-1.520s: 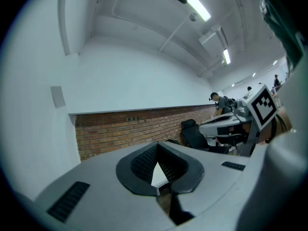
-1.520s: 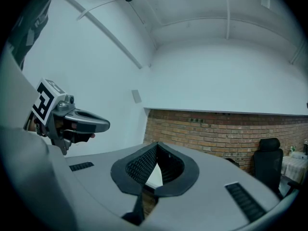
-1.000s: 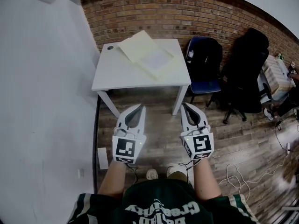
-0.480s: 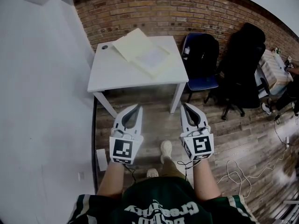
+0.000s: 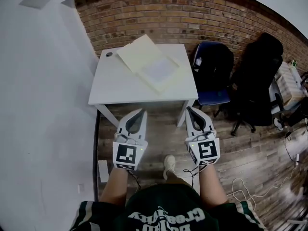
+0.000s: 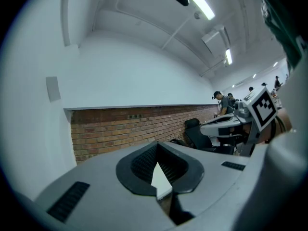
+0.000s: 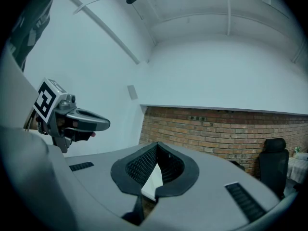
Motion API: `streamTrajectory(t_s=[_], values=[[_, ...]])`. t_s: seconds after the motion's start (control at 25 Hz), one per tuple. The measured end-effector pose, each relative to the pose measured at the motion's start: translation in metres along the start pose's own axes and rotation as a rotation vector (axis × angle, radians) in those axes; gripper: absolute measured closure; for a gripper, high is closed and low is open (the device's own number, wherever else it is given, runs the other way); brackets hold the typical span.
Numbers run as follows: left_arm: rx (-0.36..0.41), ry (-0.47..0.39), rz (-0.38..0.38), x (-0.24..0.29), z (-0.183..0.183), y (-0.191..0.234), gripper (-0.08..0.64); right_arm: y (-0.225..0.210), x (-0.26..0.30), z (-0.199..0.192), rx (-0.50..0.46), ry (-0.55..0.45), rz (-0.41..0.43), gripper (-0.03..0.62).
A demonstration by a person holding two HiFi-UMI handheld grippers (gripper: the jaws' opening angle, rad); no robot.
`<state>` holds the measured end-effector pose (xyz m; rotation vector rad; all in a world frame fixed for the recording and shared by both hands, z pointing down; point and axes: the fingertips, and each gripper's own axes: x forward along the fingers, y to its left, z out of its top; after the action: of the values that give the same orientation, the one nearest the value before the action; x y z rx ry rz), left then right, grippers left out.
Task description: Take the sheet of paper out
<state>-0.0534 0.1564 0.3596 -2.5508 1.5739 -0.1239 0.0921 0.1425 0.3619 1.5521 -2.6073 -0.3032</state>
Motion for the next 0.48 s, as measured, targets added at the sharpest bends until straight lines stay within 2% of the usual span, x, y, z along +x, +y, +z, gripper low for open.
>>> streamTrajectory(t_s=[0.36,0.48], values=[[0.012,0.009,0.065,0.096,0.004,0.029,0.560,-0.066,0.087,-0.007,0.003,-0.025,0.073,0.598],[0.039,0.029,0.083,0.120,-0.003,0.035,0.560,-0.077,0.110,-0.015,0.014,-0.031,0.101,0.598]])
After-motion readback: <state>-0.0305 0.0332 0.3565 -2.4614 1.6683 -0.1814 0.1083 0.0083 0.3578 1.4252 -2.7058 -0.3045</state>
